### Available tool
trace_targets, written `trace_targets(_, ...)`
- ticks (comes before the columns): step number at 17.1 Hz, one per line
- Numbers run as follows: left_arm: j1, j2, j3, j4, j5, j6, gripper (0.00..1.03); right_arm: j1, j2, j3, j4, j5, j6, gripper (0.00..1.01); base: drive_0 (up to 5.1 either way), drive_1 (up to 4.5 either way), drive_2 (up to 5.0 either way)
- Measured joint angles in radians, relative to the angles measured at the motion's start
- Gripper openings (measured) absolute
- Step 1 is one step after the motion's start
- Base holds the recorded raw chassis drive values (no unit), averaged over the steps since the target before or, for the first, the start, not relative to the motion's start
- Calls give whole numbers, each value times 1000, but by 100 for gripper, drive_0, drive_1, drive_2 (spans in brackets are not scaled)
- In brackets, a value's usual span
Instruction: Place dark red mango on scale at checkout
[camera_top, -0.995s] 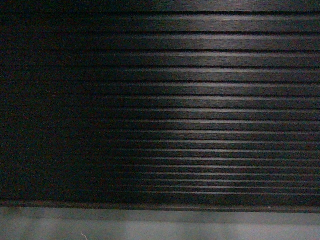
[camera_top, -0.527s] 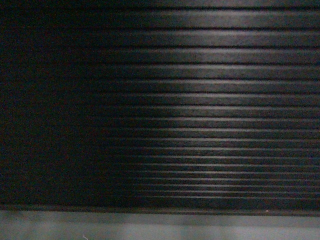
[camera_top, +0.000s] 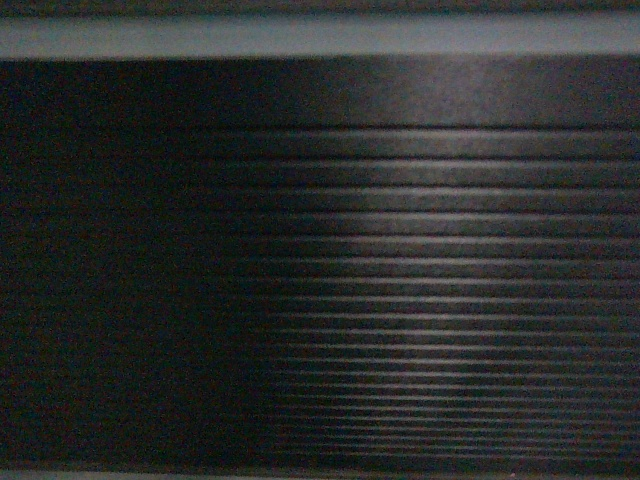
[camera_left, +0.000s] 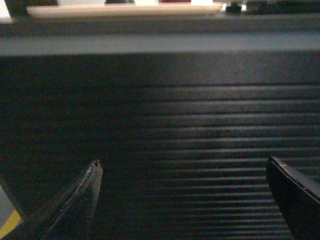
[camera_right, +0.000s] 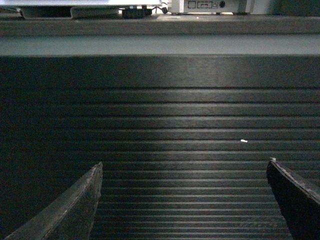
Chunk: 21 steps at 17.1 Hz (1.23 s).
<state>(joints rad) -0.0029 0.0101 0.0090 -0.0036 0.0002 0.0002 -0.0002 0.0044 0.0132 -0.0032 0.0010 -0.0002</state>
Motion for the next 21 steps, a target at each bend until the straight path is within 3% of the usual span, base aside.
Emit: trace_targets(21,0,0,0,3,-1,0,98,0,0,0,1,0,0,98,0,0,0)
